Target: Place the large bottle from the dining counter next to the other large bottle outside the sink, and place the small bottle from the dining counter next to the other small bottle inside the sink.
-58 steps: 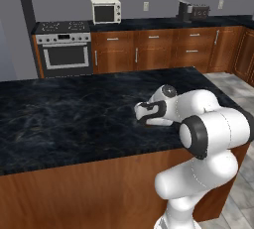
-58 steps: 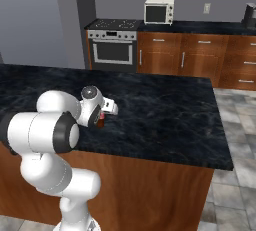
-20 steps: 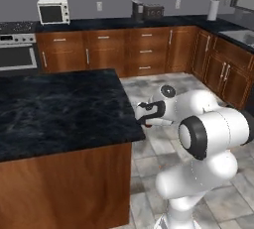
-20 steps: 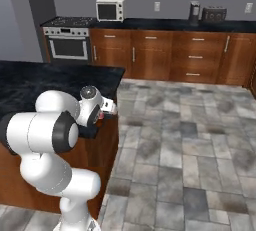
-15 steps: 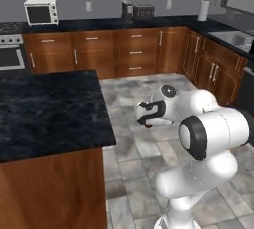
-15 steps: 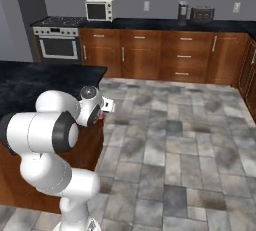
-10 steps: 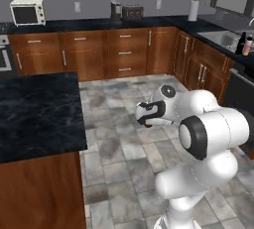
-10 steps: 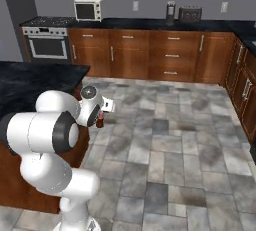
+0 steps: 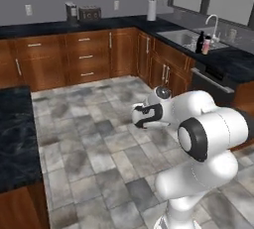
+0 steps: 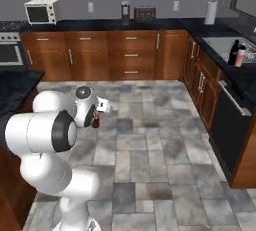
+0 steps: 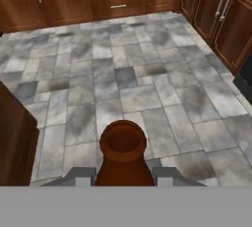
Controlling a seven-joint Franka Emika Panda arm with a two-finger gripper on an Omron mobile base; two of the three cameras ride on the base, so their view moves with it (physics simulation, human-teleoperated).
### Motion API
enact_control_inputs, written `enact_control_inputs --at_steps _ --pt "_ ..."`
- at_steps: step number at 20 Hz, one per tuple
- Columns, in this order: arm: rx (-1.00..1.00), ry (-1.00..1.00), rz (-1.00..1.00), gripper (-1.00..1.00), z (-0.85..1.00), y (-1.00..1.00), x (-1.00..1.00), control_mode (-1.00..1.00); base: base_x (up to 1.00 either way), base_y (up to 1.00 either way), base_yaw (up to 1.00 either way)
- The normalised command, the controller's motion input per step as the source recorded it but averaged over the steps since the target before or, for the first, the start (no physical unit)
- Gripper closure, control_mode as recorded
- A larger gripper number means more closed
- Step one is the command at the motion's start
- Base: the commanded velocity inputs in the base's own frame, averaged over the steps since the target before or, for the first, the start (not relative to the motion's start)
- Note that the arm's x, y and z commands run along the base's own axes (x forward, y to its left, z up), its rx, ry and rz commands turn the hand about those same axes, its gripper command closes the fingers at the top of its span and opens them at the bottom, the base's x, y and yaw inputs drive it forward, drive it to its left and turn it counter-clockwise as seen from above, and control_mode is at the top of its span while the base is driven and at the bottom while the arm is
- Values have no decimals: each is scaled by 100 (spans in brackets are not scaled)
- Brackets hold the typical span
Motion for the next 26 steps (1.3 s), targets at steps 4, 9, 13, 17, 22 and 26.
enact_control_inputs --at_steps 4,9,13,17,22,26 --pt "0 0 0 100 0 0 0 100 77 -12 -39" --pt "0 0 0 100 0 0 0 100 100 -10 -27" --pt "0 0 0 100 0 0 0 100 100 0 -23" --pt "0 0 0 100 0 0 0 100 100 0 -23" --pt "0 0 0 100 0 0 0 100 100 0 -22" --pt "0 0 0 100 0 0 0 100 100 0 -21"
